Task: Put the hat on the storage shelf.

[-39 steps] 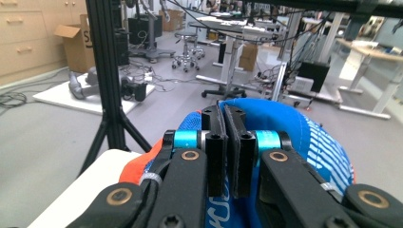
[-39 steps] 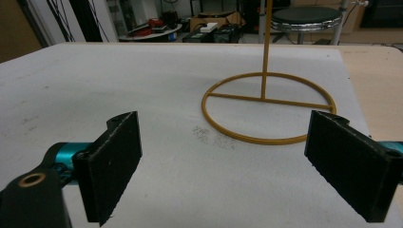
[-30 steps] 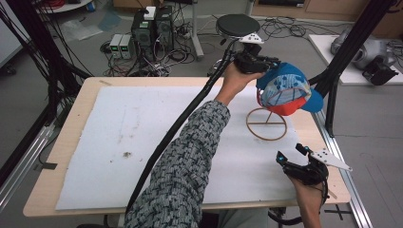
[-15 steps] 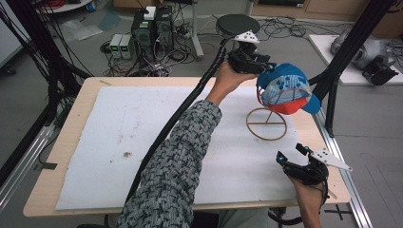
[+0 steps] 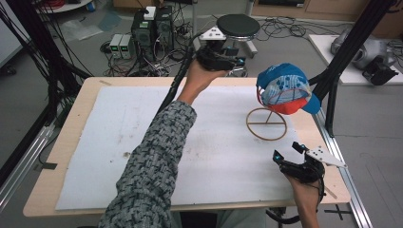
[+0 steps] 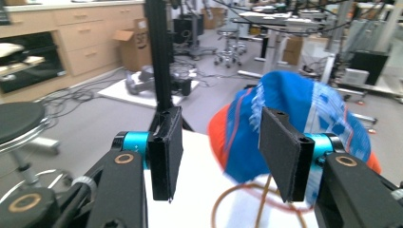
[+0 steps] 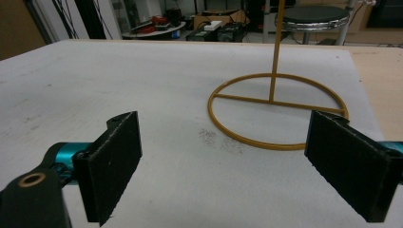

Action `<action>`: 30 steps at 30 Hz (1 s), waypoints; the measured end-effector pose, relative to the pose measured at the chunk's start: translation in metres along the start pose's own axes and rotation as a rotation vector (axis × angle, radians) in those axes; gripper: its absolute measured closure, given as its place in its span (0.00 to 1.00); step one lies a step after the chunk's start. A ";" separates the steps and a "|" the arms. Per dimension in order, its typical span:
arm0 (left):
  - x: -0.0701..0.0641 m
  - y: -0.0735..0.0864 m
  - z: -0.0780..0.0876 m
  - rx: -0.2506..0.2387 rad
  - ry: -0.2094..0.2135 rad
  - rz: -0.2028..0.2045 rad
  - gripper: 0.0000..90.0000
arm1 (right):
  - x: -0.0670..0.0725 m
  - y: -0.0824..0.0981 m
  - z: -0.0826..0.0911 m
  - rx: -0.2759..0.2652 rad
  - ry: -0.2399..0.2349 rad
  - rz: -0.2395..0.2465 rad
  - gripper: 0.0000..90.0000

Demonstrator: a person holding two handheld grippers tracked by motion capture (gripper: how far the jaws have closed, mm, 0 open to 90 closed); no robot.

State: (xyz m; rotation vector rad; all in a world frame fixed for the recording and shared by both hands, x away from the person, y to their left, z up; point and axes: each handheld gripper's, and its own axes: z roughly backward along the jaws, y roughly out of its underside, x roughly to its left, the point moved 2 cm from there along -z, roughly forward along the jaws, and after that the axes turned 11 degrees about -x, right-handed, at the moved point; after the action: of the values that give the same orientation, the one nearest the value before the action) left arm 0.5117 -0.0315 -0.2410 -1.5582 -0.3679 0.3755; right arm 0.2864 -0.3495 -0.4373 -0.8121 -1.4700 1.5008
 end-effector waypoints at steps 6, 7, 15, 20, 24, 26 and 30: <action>0.012 0.005 0.048 0.019 -0.074 -0.017 0.49 | 0.002 -0.001 -0.006 0.007 -0.010 0.003 0.12; 0.013 0.006 0.056 0.024 -0.085 -0.021 0.48 | 0.003 -0.001 -0.008 0.005 -0.012 0.007 0.12; 0.016 0.014 0.122 0.033 -0.168 -0.060 0.41 | 0.010 -0.003 -0.020 0.008 -0.038 0.016 0.12; 0.015 0.022 0.164 0.024 -0.229 -0.065 0.38 | 0.012 -0.004 -0.025 0.004 -0.046 0.025 0.12; 0.011 0.028 0.193 0.015 -0.269 -0.072 0.36 | 0.013 -0.004 -0.031 0.002 -0.050 0.025 0.12; 0.007 0.032 0.206 0.016 -0.280 -0.079 0.35 | 0.015 -0.004 -0.034 0.003 -0.051 0.032 0.12; -0.004 0.043 0.230 0.025 -0.304 -0.098 0.34 | 0.017 -0.005 -0.038 0.005 -0.051 0.041 0.12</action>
State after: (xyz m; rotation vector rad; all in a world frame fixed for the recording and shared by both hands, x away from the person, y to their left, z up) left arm 0.4029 0.1707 -0.2883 -1.4545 -0.6702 0.5400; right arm 0.3137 -0.3181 -0.4342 -0.8108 -1.4949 1.5657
